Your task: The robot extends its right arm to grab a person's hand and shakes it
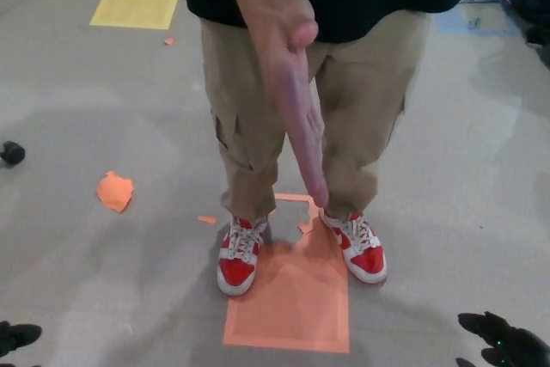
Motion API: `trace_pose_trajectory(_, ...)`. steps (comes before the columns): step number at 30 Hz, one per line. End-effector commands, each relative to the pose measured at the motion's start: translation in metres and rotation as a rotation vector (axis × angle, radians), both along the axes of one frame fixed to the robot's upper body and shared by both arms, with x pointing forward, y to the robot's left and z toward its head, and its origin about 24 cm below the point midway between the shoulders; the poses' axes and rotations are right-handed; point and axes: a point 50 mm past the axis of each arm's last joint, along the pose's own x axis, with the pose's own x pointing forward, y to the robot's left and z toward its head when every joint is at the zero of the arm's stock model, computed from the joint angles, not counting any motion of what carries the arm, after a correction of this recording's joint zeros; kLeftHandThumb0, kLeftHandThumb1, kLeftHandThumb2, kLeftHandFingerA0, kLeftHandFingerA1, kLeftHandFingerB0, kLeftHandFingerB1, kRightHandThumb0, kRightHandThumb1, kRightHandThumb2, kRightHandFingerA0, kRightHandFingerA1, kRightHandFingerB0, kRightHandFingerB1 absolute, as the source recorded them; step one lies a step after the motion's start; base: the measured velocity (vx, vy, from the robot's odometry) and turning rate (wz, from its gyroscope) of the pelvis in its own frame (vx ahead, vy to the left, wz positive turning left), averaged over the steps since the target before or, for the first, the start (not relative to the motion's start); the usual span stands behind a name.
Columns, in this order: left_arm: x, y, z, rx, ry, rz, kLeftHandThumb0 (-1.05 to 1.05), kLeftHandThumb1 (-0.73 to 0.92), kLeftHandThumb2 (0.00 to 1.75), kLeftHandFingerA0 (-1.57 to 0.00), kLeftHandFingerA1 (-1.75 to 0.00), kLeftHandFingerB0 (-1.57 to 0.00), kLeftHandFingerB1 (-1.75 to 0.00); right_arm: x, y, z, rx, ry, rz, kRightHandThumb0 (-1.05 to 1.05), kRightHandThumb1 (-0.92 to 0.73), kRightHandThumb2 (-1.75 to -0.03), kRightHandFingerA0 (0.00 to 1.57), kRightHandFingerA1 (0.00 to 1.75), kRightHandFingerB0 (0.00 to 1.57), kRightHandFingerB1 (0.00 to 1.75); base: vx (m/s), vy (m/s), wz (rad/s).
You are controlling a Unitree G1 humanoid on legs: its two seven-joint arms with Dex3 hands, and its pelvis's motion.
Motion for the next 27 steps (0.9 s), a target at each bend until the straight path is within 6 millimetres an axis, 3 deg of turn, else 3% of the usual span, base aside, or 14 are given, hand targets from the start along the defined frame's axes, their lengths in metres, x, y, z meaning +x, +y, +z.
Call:
trace_pose_trajectory(1,-0.005,0.006,0.003,0.006,0.005,-0.035,-0.56,0.88,0.66,-0.20,-0.32,-0.18,-0.32,0.002,0.006,0.020,0.037,-0.149,-0.027,-0.79,-0.86,-0.66,0.01,0.25,0.01,0.21,0.00,0.000,0.00)
trace_pose_trajectory(2,-0.004,0.006,0.003,0.011,0.009,-0.041,-0.57,0.89,0.66,-0.20,-0.32,-0.18,-0.32,0.004,0.010,0.031,0.042,-0.198,-0.015,-0.81,-0.70,-1.08,0.00,0.24,0.00,0.20,0.00,0.000,0.00)
trace_pose_trajectory(3,-0.004,0.005,0.003,0.012,0.009,-0.046,-0.57,0.89,0.67,-0.22,-0.32,-0.21,-0.32,0.005,0.016,0.044,0.047,-0.259,0.009,-0.91,-0.77,-1.11,0.00,0.12,0.00,0.13,0.00,0.000,0.00)
trace_pose_trajectory(11,-0.004,0.004,0.004,-0.007,-0.011,-0.054,-0.57,0.89,0.67,-0.22,-0.32,-0.21,-0.32,0.007,0.064,0.141,0.065,-0.580,0.188,-0.95,-0.82,-1.15,0.00,0.12,0.00,0.12,0.00,0.000,0.00)
trace_pose_trajectory(12,-0.004,0.004,0.005,-0.007,-0.010,-0.052,-0.30,0.61,1.12,-0.06,-0.49,-0.07,-0.49,0.008,0.071,0.153,0.078,-0.611,0.208,-0.96,-0.82,-1.15,0.00,0.11,0.00,0.11,0.00,0.000,0.00)
trace_pose_trajectory(13,-0.004,0.004,0.005,-0.010,-0.009,-0.051,-0.30,0.61,1.12,-0.06,-0.49,-0.07,-0.49,0.008,0.074,0.158,0.087,-0.620,0.214,-0.96,-0.82,-1.15,0.00,0.11,0.00,0.11,0.00,0.000,0.00)
trace_pose_trajectory(14,-0.004,0.004,0.005,-0.009,-0.009,-0.052,-0.58,0.90,0.67,-0.23,-0.32,-0.21,-0.32,0.008,0.080,0.167,0.103,-0.641,0.227,-0.95,-0.82,-1.15,0.00,0.10,0.00,0.11,0.00,0.000,0.00)
trace_pose_trajectory(17,-0.004,0.005,0.004,-0.007,-0.007,-0.047,-0.59,0.90,0.67,-0.21,-0.32,-0.21,-0.32,0.011,0.098,0.194,0.132,-0.712,0.275,-0.87,-0.72,-0.92,0.00,0.02,0.00,0.10,0.00,0.000,0.00)
trace_pose_trajectory(19,-0.004,0.004,0.005,-0.014,-0.014,-0.054,-0.58,0.91,0.67,-0.22,-0.32,-0.22,-0.32,0.012,0.104,0.202,0.127,-0.736,0.283,-0.89,-0.79,-1.14,0.00,0.15,0.00,0.17,0.00,0.000,0.00)
trace_pose_trajectory(20,-0.006,0.004,0.005,-0.036,-0.021,-0.054,-0.29,0.61,1.12,-0.07,-0.50,-0.08,-0.50,0.015,0.111,0.209,0.131,-0.755,0.301,-0.92,-0.81,-1.16,0.00,0.13,0.00,0.16,0.00,0.000,0.00)
trace_pose_trajectory(22,-0.009,0.005,0.005,-0.030,-0.016,-0.074,-0.29,0.62,1.14,-0.07,-0.50,-0.08,-0.50,0.019,0.120,0.219,0.148,-0.771,0.318,-0.88,-0.77,-1.14,0.00,0.16,0.00,0.18,0.00,0.000,0.00)
trace_pose_trajectory(24,-0.010,0.005,0.004,-0.031,-0.016,-0.073,-0.28,0.63,1.14,-0.07,-0.49,-0.08,-0.50,0.022,0.127,0.228,0.137,-0.780,0.337,-0.87,-0.77,-1.15,0.00,0.17,0.00,0.18,0.00,0.000,0.00)
trace_pose_trajectory(25,-0.010,0.005,0.004,-0.021,-0.012,-0.075,-0.56,0.92,0.68,-0.23,-0.33,-0.19,-0.32,0.024,0.129,0.231,0.129,-0.786,0.339,-0.87,-0.77,-1.14,0.00,0.18,0.00,0.19,0.00,0.000,0.00)
trace_pose_trajectory(27,-0.010,0.005,0.004,0.007,-0.007,-0.080,-0.56,0.92,0.68,-0.22,-0.32,-0.19,-0.32,0.029,0.137,0.239,0.119,-0.802,0.348,-0.88,-0.76,-1.13,0.00,0.20,0.00,0.20,0.00,0.000,0.00)
